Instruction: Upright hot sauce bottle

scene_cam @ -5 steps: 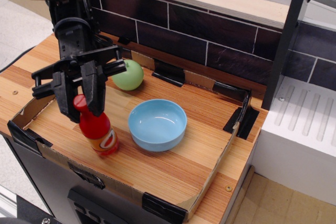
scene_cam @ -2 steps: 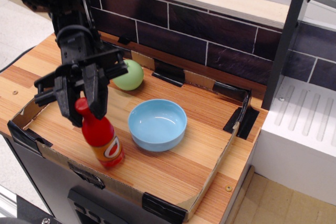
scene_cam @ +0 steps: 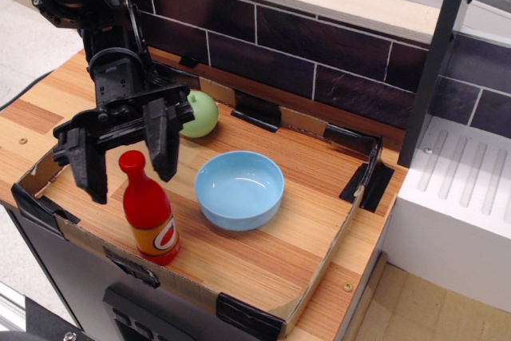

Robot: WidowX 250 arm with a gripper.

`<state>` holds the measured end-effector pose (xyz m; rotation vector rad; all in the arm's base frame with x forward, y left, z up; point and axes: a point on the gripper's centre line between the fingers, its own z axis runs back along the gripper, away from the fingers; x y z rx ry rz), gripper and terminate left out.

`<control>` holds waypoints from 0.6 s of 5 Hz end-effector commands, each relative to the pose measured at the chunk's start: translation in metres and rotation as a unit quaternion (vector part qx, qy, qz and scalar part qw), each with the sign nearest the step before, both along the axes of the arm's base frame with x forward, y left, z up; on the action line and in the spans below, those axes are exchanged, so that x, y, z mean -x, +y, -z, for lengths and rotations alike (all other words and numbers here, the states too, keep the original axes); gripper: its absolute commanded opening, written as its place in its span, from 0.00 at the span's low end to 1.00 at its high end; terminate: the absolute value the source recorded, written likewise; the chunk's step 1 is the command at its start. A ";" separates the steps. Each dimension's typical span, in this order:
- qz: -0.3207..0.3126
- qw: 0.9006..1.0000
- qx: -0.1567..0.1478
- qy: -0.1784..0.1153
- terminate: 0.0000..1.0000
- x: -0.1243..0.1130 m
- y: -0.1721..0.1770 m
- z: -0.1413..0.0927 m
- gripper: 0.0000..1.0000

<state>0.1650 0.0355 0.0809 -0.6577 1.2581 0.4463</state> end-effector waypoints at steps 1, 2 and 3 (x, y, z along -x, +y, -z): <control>-0.002 0.998 -0.008 -0.067 0.00 -0.016 0.008 -0.038 1.00; 0.002 0.994 -0.020 -0.104 0.00 -0.021 0.011 -0.053 1.00; 0.002 0.994 -0.020 -0.104 1.00 -0.021 0.011 -0.053 1.00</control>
